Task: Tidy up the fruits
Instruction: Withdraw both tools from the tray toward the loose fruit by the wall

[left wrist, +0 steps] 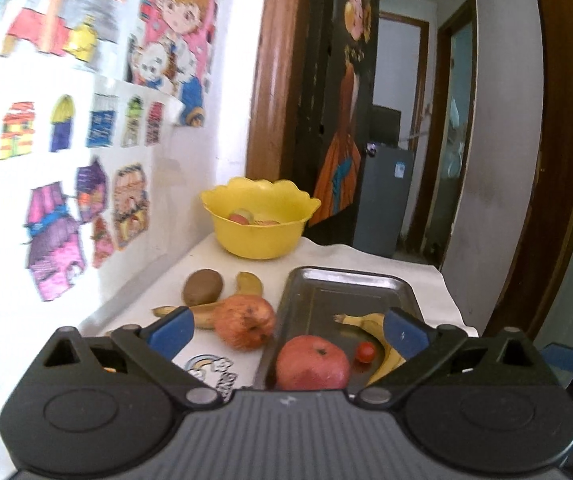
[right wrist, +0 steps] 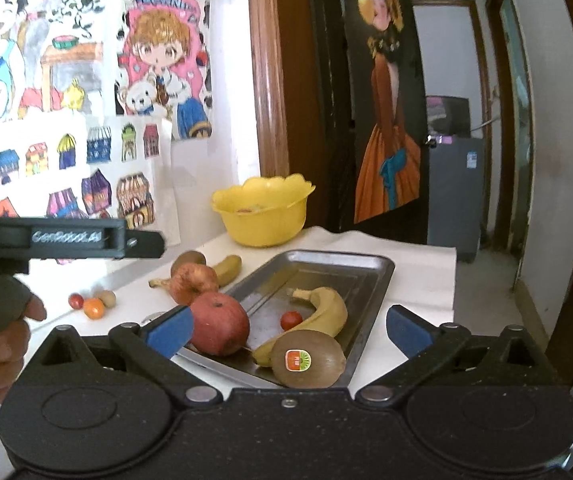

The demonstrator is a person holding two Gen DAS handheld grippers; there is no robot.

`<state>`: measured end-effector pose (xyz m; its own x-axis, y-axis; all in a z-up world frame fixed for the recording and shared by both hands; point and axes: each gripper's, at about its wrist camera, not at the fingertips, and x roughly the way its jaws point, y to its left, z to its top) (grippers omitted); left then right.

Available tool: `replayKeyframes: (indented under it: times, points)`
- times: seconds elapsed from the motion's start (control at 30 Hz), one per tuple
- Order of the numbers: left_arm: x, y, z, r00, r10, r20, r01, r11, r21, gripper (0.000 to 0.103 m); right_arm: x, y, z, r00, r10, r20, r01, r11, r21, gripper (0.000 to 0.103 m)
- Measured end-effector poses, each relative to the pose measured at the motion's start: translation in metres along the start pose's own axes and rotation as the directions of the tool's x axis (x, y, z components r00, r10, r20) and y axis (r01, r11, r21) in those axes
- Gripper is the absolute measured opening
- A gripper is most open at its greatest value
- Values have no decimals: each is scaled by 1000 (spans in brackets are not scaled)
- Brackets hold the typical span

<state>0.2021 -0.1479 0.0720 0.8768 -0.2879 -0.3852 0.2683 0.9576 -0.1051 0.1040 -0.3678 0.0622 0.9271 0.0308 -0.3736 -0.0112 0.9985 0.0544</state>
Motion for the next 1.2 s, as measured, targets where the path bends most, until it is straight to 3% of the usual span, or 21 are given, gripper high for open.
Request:
replayKeyframes:
  times: [0.43,1.2]
  points:
    - [-83,44,-26,996,81,41,-80,996,-26,102,-70,39,-6,998,-31,47,31,1000,5,102]
    - [-159,105,-80,977,210,-25,-211,976,-49,102,-109,113,-43,998,11,-61,-12,1000,-11,102]
